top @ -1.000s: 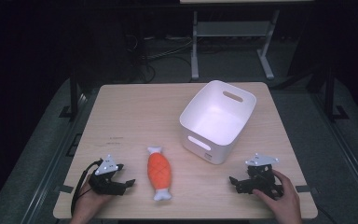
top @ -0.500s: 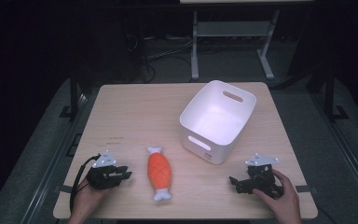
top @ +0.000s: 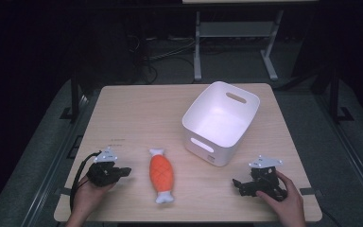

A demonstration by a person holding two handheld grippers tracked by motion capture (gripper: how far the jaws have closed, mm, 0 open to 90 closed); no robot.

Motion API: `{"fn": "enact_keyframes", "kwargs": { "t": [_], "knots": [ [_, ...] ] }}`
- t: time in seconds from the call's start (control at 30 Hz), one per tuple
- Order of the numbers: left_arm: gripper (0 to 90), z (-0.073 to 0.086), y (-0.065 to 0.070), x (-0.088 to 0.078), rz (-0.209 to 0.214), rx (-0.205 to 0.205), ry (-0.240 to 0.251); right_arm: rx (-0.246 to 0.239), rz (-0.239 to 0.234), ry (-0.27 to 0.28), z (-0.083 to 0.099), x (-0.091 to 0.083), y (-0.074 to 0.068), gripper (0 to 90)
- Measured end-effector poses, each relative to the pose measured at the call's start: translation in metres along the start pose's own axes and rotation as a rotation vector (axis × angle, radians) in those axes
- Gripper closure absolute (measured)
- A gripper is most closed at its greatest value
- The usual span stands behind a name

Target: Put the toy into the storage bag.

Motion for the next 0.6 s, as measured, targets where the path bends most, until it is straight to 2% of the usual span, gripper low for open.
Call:
{"fn": "enact_keyframes", "kwargs": {
  "t": [0.27,0.6],
  "knots": [
    [89.6,-0.01,0.0,0.001,0.02,-0.001,-0.024,0.0,0.0,0.0,0.0,0.0,0.0,0.0],
    [89.7,-0.025,0.001,0.009,0.007,0.035,-0.063,0.0,0.0,0.0,0.0,0.0,0.0,0.0]
  ]
}}
Point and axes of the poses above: each handheld gripper's, and its own axes: x roughly forward along the jaws, z roughly out of its underside, y roughly to its right, the point moved 7 cm from there along x, roughly forward along the jaws, and after that the axes turned 12 degrees about -x, right-handed, at the moved point
